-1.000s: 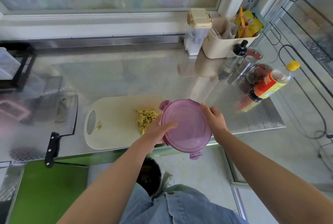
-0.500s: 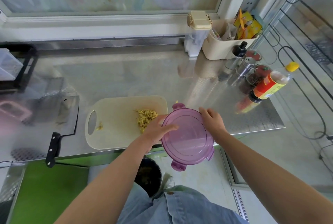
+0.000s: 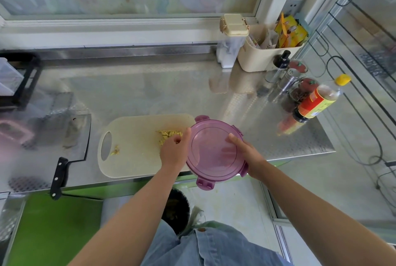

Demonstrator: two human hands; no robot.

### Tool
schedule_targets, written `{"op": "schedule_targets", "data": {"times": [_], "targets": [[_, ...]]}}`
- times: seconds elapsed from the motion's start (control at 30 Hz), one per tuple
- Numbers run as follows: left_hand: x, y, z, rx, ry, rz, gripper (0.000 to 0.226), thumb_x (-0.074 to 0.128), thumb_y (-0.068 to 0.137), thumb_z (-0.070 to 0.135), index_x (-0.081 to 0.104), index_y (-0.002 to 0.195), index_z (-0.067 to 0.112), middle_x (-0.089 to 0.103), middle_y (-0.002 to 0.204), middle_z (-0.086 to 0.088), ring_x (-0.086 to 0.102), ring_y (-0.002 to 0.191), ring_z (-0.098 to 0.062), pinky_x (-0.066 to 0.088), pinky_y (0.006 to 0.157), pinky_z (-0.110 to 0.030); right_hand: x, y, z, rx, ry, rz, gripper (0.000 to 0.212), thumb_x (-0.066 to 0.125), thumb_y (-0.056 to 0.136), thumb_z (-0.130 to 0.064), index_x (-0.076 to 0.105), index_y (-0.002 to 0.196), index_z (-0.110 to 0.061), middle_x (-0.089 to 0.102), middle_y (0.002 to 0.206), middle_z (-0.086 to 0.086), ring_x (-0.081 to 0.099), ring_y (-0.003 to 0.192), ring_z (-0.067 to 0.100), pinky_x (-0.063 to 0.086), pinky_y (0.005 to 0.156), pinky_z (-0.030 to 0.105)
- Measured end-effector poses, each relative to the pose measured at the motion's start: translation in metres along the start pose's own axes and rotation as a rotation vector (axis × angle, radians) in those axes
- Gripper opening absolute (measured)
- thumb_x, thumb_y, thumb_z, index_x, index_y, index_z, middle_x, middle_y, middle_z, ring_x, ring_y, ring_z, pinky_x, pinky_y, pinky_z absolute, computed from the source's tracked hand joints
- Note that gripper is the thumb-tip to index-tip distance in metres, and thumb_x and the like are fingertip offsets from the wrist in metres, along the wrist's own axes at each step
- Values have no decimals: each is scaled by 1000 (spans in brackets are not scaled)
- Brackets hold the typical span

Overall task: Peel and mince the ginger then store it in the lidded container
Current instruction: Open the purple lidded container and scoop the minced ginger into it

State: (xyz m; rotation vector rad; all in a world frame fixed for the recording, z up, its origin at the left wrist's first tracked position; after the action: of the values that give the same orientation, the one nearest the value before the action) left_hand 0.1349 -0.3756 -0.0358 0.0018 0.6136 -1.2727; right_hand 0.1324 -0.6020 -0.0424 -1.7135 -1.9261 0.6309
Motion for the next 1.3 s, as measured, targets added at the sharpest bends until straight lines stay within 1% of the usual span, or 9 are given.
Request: {"op": "schedule_targets", "data": {"times": [0.3,0.4,0.47,0.6,0.73,0.83,0.93,1.1,1.3], "targets": [[13,3,-11,-163,-176,-176,62,44,87,69,40,52,18,39,55,-8,35,46,-21,32,51,-30,-13,3,11,14,-74,62,61,61,74,-68,64,110,-20,70,108,14,58,69,35,38,33,21],[19,-5,-17,-347,-391,-233,66,30,88,75,63,91,18,61,93,-13,59,83,-29,48,77,-41,-17,8,11,16,33,68,64,60,76,-67,64,116,-17,70,112,14,68,85,40,52,58,31],[35,-18,-16,-494,-521,-434,91,41,68,90,52,129,23,54,128,-14,52,115,-35,48,89,-50,-12,10,10,22,160,23,67,57,79,-61,59,124,-11,68,115,17,67,103,36,54,86,44],[61,-57,31,-549,-905,-903,106,49,56,95,64,124,15,51,135,-13,42,102,-26,43,78,-38,3,12,3,8,90,4,77,60,75,-73,65,119,-11,70,113,13,56,110,53,39,99,67],[62,-45,15,-563,-961,-840,104,41,68,92,52,136,15,52,137,-22,46,128,-44,23,109,-67,2,15,-9,-20,-212,77,80,50,84,-70,64,113,3,63,79,15,55,48,22,42,37,24],[61,-42,19,-547,-1051,-806,97,53,67,87,57,132,15,55,134,-21,46,128,-40,21,113,-59,1,18,-22,-104,-292,191,102,50,70,-84,45,135,-6,58,125,16,63,102,28,58,78,39],[57,-34,11,-495,-1029,-682,90,46,72,83,52,134,19,61,127,-20,56,117,-44,35,102,-65,10,1,-50,-416,-518,280,95,55,82,-68,15,154,-20,17,159,6,20,146,21,24,117,45],[57,-19,9,-499,-1068,-548,86,48,69,83,54,132,25,59,131,-17,54,121,-40,33,104,-64,66,-25,-59,-745,-787,-266,95,63,75,-67,15,152,-39,12,161,-11,8,148,7,15,120,45],[55,-17,-1,-551,-1035,-467,84,49,68,83,51,132,29,61,127,-17,56,117,-41,37,98,-64,68,-25,-60,-1022,-1070,-101,74,46,92,-56,24,153,-21,24,158,-4,23,146,14,33,114,43]]}}
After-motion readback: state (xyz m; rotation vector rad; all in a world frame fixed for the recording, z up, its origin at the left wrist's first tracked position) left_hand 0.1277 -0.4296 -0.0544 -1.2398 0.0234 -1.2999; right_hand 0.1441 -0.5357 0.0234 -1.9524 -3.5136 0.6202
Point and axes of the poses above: each hand's wrist, its own y-axis towards the middle knuckle, its own x-axis out of the palm, z = x × y, the point moved 8 cm from there along y, towards the middle knuckle
